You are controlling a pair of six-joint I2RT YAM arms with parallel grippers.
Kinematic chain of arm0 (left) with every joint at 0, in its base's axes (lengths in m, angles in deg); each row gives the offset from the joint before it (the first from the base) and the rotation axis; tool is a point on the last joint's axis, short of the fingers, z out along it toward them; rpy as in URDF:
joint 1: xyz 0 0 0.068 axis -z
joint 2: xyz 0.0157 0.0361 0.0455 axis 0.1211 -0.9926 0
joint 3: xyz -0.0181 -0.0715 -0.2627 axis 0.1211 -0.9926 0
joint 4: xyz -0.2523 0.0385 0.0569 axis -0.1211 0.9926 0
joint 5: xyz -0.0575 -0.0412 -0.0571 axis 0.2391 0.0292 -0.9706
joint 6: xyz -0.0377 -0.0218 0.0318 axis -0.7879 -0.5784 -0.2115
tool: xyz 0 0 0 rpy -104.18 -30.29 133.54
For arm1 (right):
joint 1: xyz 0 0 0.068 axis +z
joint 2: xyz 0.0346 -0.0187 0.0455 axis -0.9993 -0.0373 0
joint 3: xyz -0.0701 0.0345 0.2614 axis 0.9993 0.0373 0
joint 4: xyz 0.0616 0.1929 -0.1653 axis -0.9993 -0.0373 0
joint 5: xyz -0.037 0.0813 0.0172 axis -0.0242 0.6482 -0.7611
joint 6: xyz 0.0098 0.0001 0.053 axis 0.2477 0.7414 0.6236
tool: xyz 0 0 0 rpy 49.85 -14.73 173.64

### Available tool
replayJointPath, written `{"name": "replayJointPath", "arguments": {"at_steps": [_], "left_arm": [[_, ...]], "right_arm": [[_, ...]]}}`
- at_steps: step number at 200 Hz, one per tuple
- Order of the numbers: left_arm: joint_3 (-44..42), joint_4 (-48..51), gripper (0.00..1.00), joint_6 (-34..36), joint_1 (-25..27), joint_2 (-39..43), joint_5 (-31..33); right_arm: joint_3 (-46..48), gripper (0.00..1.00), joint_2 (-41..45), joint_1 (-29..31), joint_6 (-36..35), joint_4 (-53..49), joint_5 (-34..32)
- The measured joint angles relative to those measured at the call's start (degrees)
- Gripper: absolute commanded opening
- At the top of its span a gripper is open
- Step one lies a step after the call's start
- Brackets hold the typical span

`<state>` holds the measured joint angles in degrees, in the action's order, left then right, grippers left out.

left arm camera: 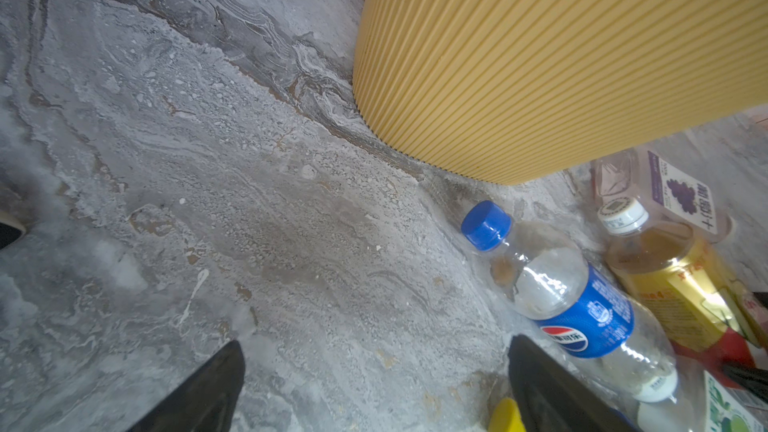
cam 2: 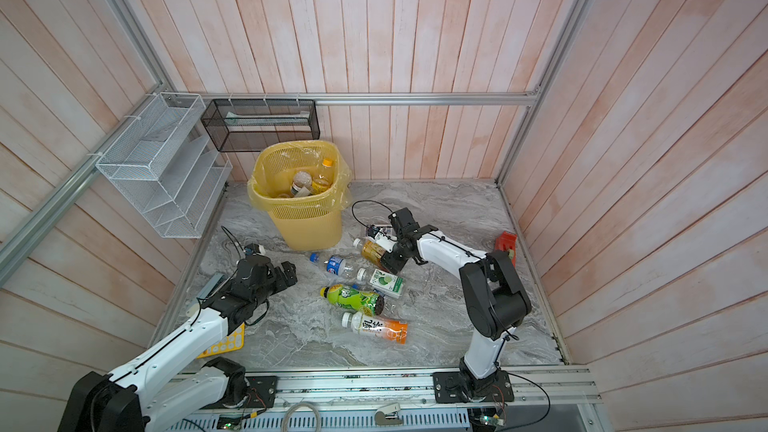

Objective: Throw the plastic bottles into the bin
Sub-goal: 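Lower the right gripper around the yellow-gold bottle and close on it, then lift the yellow-gold bottle with the right gripper and carry it over the bin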

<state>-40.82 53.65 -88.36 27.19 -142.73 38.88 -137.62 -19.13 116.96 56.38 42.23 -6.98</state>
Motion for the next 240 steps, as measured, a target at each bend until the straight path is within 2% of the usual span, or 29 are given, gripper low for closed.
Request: {"name": "replayJointPath", "arguments": {"at_steps": [62,143,176,240], "left_arm": [[0.0,0.0,1.00,0.2,0.0,-0.4,0.0],[0.0,0.0,1.00,0.2,0.0,-1.2,0.0],[0.0,0.0,1.00,0.2,0.0,-1.2,0.0],[0.0,0.0,1.00,-0.1,0.0,-0.5,0.5]], "right_arm": [[-3.1,0.76,-5.2,0.0,0.8,-2.2,-0.1],[-5.9,0.61,-6.6,0.0,1.3,-3.2,0.8],[-2.1,0.49,-2.1,0.0,1.5,-2.7,2.0],[3.9,0.48,14.0,-2.2,4.3,2.5,5.9]]}}
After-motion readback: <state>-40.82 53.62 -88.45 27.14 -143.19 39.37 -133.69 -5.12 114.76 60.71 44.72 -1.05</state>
